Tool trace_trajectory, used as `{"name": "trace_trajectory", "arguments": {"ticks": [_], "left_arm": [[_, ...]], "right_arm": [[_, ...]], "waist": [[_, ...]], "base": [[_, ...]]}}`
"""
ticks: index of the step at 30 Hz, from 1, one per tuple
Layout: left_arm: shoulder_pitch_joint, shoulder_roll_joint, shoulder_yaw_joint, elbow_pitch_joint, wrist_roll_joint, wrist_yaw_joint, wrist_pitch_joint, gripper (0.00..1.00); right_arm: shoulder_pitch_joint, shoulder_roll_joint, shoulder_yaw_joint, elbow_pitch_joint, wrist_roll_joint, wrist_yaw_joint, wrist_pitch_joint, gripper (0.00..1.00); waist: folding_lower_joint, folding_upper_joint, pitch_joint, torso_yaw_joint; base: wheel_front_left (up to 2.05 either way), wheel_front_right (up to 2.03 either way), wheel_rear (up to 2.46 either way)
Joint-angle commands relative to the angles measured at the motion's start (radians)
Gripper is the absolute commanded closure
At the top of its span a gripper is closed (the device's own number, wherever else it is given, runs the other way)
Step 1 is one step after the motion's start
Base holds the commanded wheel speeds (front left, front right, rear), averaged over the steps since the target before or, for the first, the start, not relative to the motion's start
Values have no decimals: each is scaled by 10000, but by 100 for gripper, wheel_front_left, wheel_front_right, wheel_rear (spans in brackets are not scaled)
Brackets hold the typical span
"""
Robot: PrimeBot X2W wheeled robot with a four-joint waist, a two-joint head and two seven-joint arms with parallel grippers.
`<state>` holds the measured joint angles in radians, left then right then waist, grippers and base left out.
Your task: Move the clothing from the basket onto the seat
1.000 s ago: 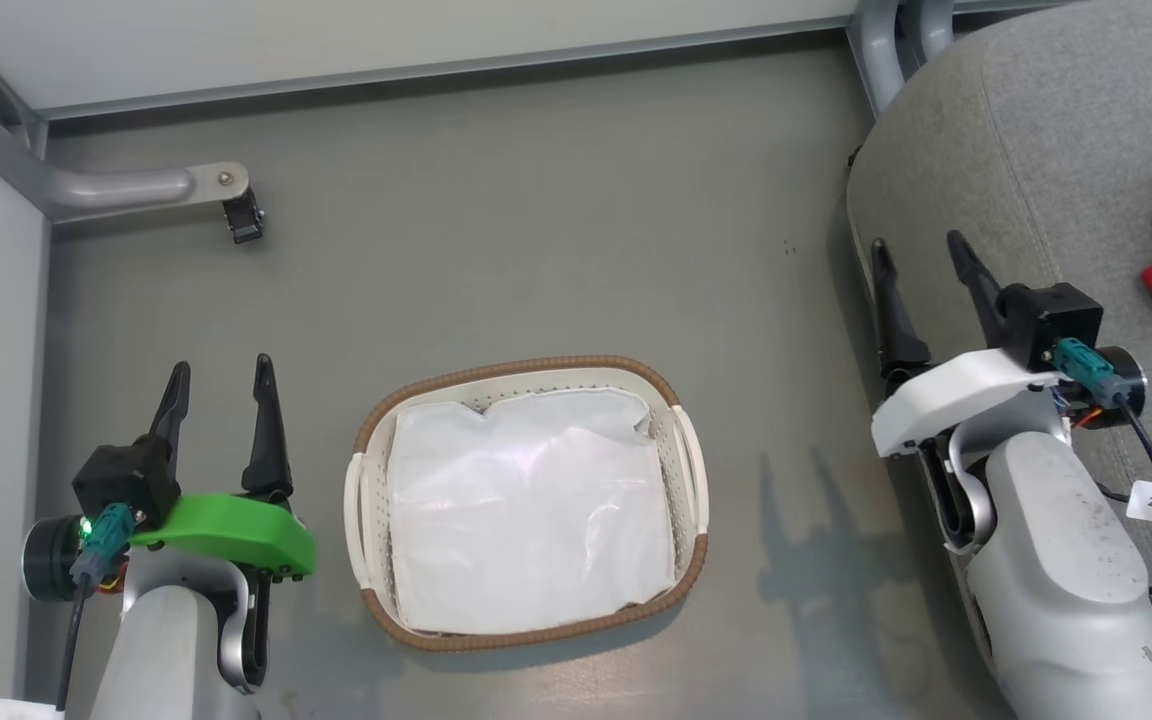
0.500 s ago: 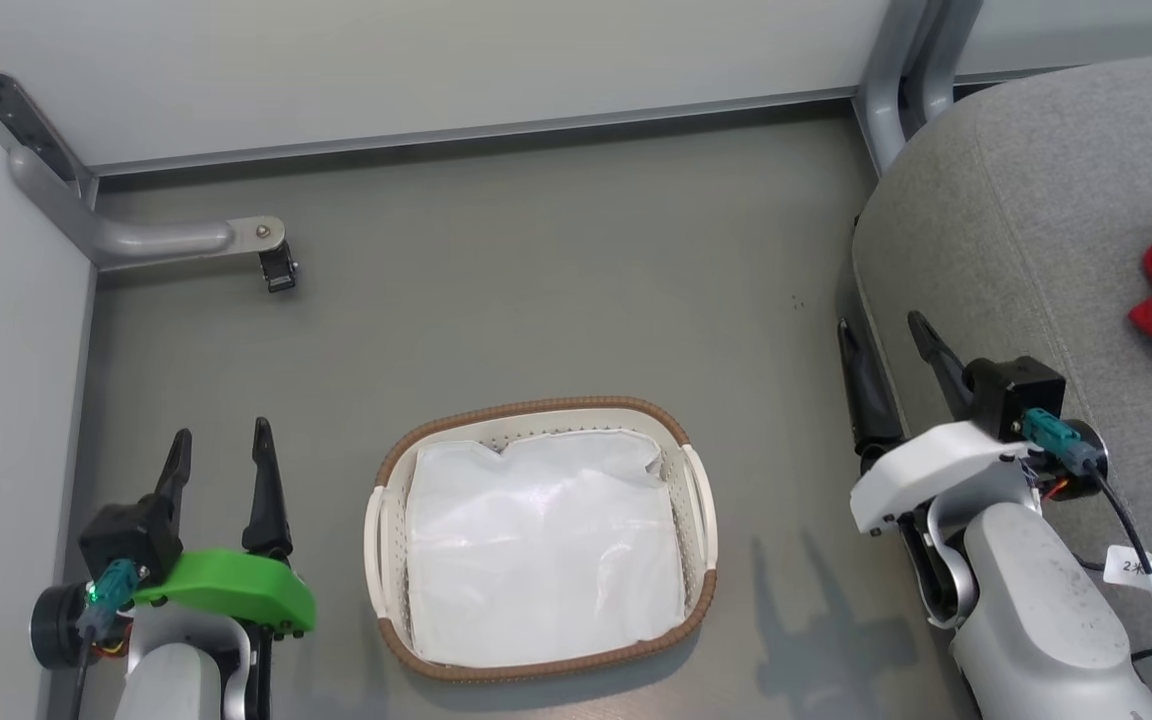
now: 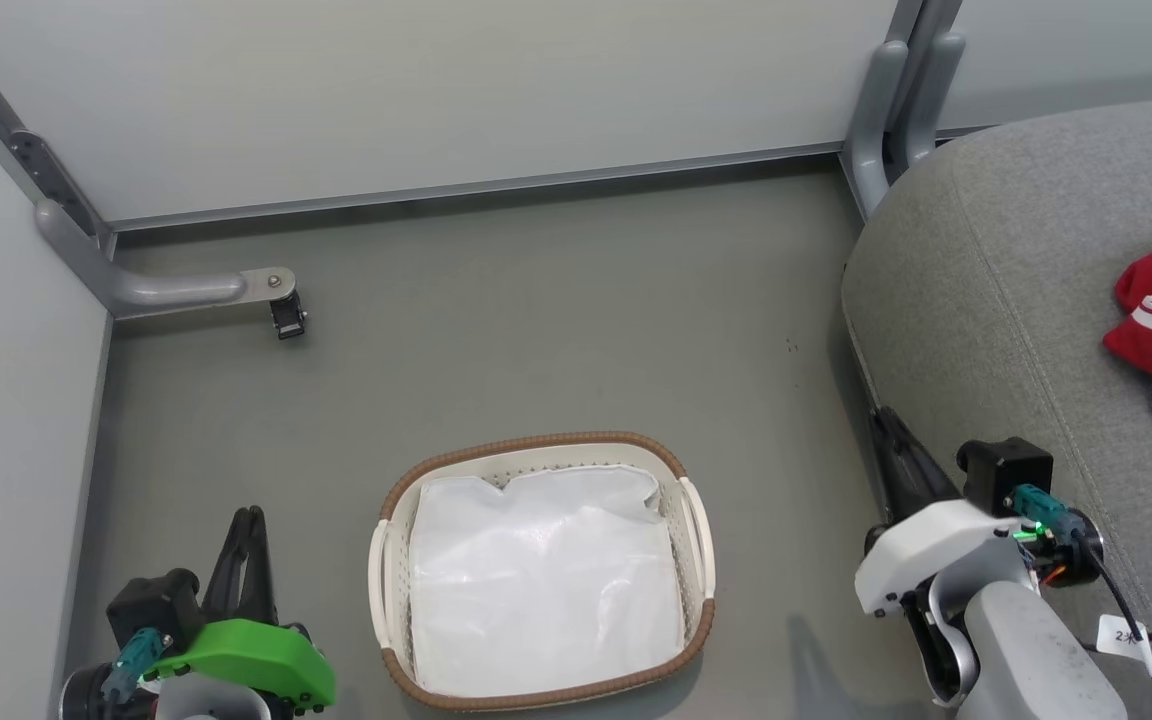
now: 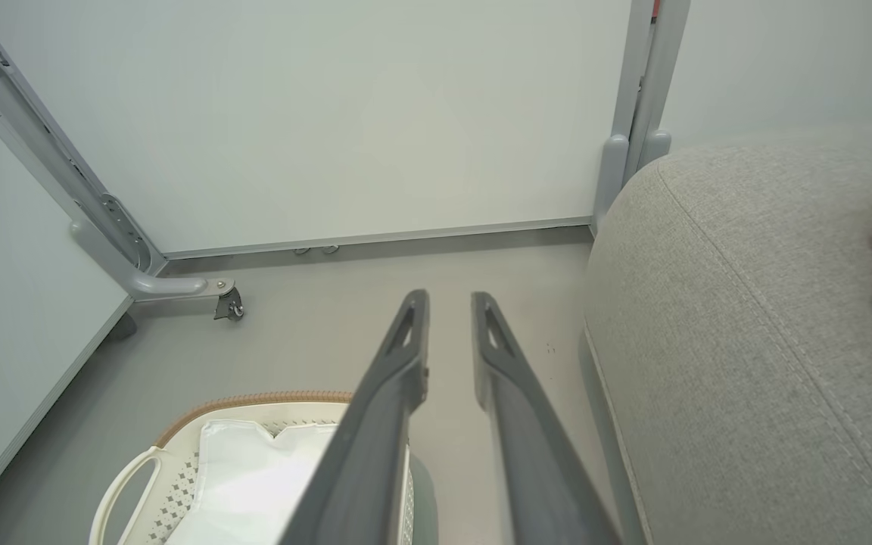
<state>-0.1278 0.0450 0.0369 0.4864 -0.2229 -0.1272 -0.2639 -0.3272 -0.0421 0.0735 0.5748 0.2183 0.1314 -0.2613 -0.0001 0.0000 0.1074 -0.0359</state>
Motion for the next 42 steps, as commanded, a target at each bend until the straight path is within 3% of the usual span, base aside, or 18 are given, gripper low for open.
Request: {"name": "trace_trajectory", "arguments": {"ticks": [1,19,42], "left_arm": [[-11,-3,18,39,-113,0,43,100],[40,14,198,-546,-3299,-9,909,100],[91,35,377,-1141,-6544,-20,1783,100]], "right_arm": [[31,3,-31,28,102,0,48,100],[533,-20,-458,-766,3305,-2,901,100],[1045,-47,-892,-1569,6564,-4,1770,100]], "waist": [[1,0,-5,2],[1,0,-153,52],[1,0,-342,118]], "base": [[0,0,0],[0,0,0],[0,0,0]]}}
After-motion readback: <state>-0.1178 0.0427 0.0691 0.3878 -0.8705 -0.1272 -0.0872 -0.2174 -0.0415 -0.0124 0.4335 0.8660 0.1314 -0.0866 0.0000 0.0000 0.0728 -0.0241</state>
